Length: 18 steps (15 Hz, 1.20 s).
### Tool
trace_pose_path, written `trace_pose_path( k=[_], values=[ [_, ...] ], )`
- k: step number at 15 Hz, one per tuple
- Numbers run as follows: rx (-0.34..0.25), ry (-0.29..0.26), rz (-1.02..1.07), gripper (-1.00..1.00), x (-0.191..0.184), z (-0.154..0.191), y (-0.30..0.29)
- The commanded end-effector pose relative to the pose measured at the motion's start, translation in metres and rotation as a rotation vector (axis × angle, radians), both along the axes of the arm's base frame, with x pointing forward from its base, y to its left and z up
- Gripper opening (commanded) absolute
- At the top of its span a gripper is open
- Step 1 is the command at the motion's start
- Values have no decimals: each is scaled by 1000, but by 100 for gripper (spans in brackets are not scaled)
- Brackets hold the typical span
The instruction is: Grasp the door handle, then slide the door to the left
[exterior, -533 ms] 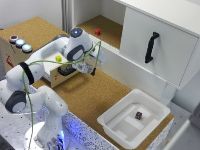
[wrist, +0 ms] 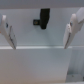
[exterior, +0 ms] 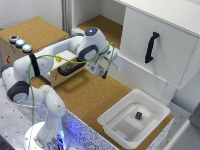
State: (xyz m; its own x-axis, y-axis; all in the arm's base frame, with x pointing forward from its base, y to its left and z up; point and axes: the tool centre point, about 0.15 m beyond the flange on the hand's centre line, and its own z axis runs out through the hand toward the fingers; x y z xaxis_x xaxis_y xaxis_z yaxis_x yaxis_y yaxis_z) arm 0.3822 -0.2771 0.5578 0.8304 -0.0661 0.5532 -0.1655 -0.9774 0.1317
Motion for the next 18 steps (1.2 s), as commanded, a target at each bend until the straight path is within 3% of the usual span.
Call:
trace_pose_path(
  k=[1, 6, 11, 18],
  values=[
    [147, 83, 172, 100, 85, 42, -69],
    [238, 77, 235, 100, 114, 42, -77],
    [184, 95, 291, 100, 138, 42, -56],
    [193, 60, 248, 100, 172, 42, -55]
  ],
)
